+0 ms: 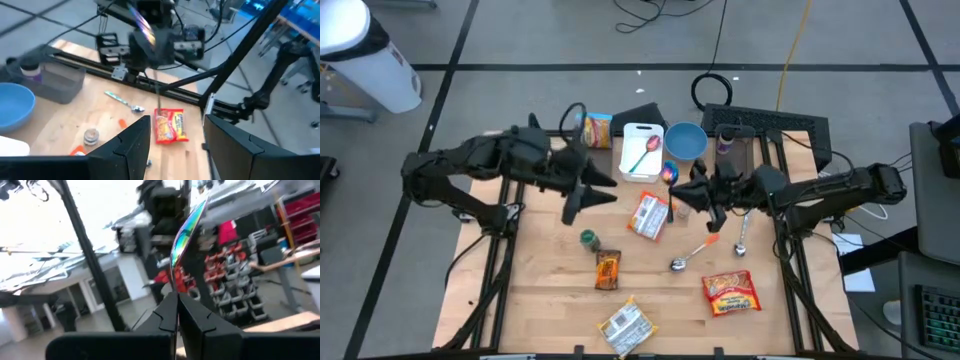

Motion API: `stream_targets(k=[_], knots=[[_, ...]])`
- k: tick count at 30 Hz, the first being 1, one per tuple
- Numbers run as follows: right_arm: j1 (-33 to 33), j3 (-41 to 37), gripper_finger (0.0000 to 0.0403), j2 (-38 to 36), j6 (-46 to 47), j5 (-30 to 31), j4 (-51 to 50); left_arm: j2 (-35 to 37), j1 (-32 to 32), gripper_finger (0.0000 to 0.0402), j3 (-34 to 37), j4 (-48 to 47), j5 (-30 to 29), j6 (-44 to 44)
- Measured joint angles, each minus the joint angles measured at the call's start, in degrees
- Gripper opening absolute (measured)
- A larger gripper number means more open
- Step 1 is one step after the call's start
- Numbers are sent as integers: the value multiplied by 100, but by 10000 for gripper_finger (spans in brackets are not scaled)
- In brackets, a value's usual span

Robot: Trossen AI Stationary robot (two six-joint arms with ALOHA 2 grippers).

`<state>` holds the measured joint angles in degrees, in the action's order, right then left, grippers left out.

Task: Pick & Place Food Item
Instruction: Put the blue spoon into the white bin

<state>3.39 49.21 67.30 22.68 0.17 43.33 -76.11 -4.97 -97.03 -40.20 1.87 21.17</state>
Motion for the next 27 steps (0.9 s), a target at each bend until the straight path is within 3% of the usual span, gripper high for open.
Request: stream_targets(k=[5,11,17,22,27], knots=[[-190,0,0,-46,91,124,-21,-402,-418,196,4,233,-757,-191],[-194,0,0,-43,127,157,22,-1005,-473,196,4,812,-754,-423],[-148,0,0,-43,77,157,196,-1471,-214,196,7,1386,-227,-457],[-51,0,0,-42,17,144,189,-1555,3,196,9,1316,-122,-454],[19,0,0,-43,-95,283,191,-1559,182,196,9,1486,418,-317]])
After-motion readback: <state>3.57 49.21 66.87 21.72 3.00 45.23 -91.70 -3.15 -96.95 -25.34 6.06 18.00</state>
